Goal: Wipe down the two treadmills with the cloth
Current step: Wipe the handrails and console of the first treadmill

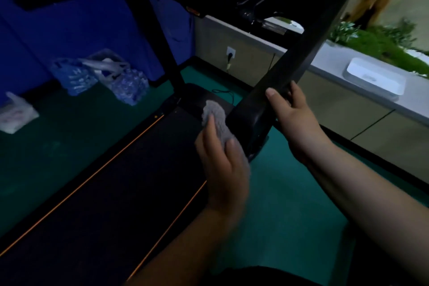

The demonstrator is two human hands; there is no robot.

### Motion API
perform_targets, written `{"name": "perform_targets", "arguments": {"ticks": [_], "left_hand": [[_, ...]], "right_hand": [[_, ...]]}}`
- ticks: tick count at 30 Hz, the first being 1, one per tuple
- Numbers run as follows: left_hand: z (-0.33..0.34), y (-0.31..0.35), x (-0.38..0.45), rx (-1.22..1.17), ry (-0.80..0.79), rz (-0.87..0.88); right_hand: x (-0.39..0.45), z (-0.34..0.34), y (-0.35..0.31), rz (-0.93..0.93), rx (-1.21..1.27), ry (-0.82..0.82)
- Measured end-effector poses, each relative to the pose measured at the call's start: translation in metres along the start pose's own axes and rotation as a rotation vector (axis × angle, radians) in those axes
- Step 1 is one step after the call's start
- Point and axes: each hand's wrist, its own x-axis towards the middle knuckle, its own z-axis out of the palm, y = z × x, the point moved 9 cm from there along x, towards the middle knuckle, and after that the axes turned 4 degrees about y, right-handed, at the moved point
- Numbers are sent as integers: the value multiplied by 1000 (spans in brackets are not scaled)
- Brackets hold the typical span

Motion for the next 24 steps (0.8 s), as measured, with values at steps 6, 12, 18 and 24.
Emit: {"name": "perform_targets", "arguments": {"ticks": [6, 12, 18, 24], "left_hand": [[16, -50, 58, -164, -152, -449], [-6, -9, -18, -43, 118, -52], [17, -19, 57, -12, -169, -277], [18, -22, 47, -76, -400, -294]], "right_hand": [[11, -1, 8, -18, -30, -19], [10, -1, 10, -6, -53, -16], [8, -1, 6, -13, -54, 1], [3, 5, 13, 79, 90, 97]]}}
